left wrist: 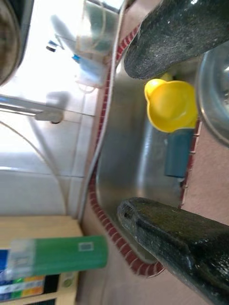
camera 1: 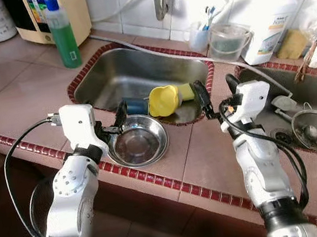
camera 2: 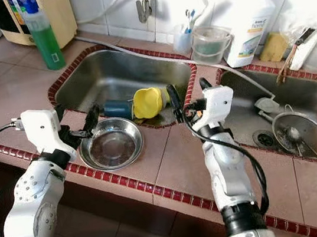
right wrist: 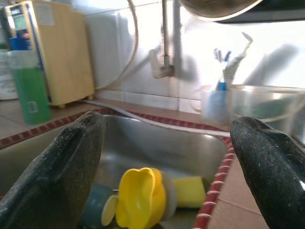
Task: Kitchen organization
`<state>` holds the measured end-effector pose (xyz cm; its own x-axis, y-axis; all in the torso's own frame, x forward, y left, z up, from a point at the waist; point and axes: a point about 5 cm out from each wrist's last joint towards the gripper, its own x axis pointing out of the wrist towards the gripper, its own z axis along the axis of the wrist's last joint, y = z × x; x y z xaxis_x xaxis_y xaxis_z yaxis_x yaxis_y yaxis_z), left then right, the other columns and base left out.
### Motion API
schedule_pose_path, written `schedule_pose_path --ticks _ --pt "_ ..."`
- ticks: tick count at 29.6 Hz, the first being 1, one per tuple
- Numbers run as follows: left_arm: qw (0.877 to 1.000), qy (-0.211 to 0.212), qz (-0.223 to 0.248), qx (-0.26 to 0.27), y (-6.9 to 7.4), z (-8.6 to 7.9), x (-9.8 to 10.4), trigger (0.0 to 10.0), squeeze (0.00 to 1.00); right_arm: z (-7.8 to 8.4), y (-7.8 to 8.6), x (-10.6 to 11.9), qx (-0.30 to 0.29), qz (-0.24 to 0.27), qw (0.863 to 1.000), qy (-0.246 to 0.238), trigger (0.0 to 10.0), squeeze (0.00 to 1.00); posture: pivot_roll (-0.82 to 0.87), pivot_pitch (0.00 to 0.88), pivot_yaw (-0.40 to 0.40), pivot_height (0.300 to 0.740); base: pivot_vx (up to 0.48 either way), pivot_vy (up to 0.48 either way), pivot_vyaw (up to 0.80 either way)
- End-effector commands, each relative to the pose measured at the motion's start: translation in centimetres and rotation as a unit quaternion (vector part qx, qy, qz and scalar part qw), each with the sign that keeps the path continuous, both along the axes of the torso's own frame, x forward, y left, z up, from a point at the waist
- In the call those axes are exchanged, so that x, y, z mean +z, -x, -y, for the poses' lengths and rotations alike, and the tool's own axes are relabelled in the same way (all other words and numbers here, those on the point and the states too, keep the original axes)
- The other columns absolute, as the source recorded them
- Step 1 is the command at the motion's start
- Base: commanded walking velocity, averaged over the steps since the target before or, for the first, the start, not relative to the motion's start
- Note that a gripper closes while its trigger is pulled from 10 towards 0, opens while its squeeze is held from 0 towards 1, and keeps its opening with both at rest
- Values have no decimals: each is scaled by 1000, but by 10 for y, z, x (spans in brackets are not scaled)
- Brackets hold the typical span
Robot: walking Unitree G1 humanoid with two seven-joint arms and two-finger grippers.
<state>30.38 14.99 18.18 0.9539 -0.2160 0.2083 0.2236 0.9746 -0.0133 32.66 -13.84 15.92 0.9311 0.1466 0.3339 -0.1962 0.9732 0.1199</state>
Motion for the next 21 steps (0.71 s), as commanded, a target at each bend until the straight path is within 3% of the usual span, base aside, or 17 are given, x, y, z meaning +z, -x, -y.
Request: schedule_pose_path --ticks 1,11,14,21 --pt "1000 -2 -2 12 0 -1 -4 10000 0 5 3 3 -20 1 1000 1 10000 1000 -142 37 -64 740 0 0 0" --pt "998 -25 -9 62 6 -12 -22 10000 0 -8 18 -18 -28 -39 998 37 10000 1000 -148 9 -59 740 0 0 0" --pt "999 6 -17 36 11 -13 -27 10000 0 -11 22 -22 -34 -42 998 46 10000 1000 -147 8 -59 740 0 0 0" --pt "999 -3 -13 46 10 -16 -26 10000 0 -15 26 -24 -33 -46 997 47 10000 1000 -148 14 -54 740 0 0 0"
